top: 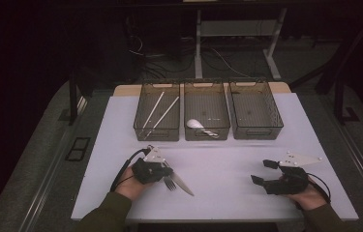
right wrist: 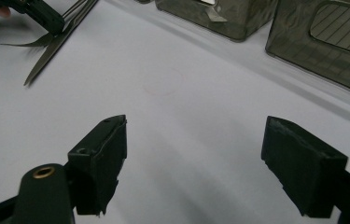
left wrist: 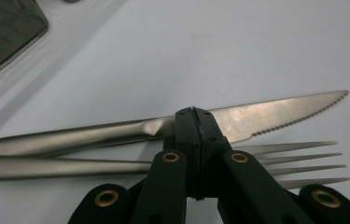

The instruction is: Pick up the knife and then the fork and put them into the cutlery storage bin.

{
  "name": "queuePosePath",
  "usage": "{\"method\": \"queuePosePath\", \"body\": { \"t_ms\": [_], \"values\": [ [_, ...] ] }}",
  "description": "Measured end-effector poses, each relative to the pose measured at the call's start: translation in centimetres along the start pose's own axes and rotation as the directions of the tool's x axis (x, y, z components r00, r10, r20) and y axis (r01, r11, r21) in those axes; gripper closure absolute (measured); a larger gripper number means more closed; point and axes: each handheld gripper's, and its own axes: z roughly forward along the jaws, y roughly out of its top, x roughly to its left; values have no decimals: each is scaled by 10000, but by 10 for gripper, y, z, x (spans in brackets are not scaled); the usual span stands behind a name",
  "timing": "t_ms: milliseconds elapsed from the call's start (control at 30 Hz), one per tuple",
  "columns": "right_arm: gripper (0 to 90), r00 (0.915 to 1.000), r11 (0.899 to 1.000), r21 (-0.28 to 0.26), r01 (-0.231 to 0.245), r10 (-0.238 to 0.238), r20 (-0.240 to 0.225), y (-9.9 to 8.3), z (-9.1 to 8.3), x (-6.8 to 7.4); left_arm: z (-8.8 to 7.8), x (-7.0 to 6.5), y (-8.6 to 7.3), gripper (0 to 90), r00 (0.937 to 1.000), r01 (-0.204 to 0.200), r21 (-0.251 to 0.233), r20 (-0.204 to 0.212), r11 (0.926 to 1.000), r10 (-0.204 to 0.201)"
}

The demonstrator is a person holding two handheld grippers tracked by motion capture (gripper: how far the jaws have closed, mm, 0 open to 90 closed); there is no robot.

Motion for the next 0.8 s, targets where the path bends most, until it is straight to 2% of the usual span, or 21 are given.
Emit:
{"method": "queuePosePath", "body": {
  "t_ms": [533,800],
  "values": [
    [223,10000,10000,8,-16,17,-23,0,0,0,24,7,25,886,9994,-349,-63,13,9994,349],
    [223,10000,10000,12,-16,16,-34,0,1,0,38,14,39,886,9994,-354,-153,23,9993,354]
  ]
}}
